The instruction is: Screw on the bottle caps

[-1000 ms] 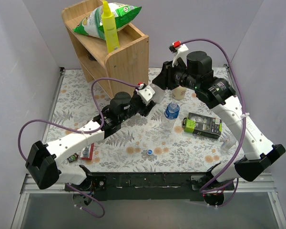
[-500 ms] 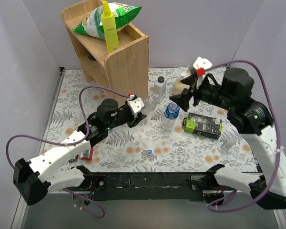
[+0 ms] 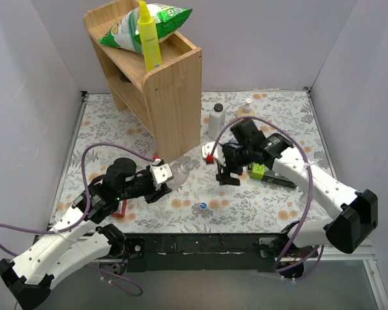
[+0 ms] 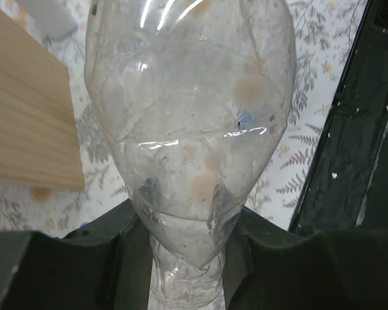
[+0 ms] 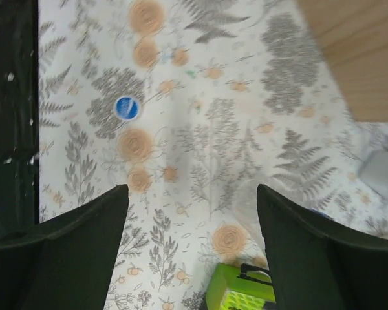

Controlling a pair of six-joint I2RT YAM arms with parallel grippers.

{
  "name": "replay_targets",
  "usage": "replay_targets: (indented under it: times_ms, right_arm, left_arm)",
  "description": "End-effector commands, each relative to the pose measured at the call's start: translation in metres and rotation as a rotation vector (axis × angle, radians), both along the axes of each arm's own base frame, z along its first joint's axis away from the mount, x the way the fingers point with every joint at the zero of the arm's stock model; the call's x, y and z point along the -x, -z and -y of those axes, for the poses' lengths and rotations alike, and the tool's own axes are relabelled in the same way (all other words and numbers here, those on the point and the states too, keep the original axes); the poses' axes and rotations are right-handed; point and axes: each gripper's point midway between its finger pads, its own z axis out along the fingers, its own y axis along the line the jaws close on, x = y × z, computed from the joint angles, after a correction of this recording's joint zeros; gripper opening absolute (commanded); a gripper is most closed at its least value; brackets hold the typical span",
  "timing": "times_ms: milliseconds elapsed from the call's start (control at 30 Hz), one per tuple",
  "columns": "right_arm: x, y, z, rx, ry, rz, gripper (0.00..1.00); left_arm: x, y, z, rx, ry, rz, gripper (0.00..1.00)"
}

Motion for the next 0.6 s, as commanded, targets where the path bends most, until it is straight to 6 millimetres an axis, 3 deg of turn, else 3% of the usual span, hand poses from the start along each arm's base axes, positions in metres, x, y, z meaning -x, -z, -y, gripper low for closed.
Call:
replay_targets:
  times_ms: [0,67,133,300,433,567]
  right_arm:
    - [0.032,0.035,-0.011,0.051,-0.286,0.147,0.88]
    - [0.050,0.062,-0.017,0.097,-0.393,0.151,0.88]
    - [0.054,0.075,-0.029,0.092,-0.434,0.162,0.93]
    - [0.066,0.121,-0.035,0.173,-0.523,0.095,0.94]
    - [0.080,0.147,-0.043,0.220,-0.571,0.035,0.69]
    - [0.078,0.154,-0.053,0.211,-0.559,0.042,0.64]
  left_arm:
    - [0.017,0.013,-0.029,-0.037,-0.071,-0.094,0.00]
    - [0.017,0.019,-0.036,-0.037,-0.096,-0.109,0.00]
    - [0.009,0.017,-0.041,-0.014,-0.149,-0.086,0.00]
    - [-0.014,0.010,-0.052,0.032,-0.263,-0.054,0.00]
    - [-0.019,0.009,-0.057,0.044,-0.289,-0.047,0.00]
    - [-0.020,0.005,-0.060,0.048,-0.292,-0.044,0.00]
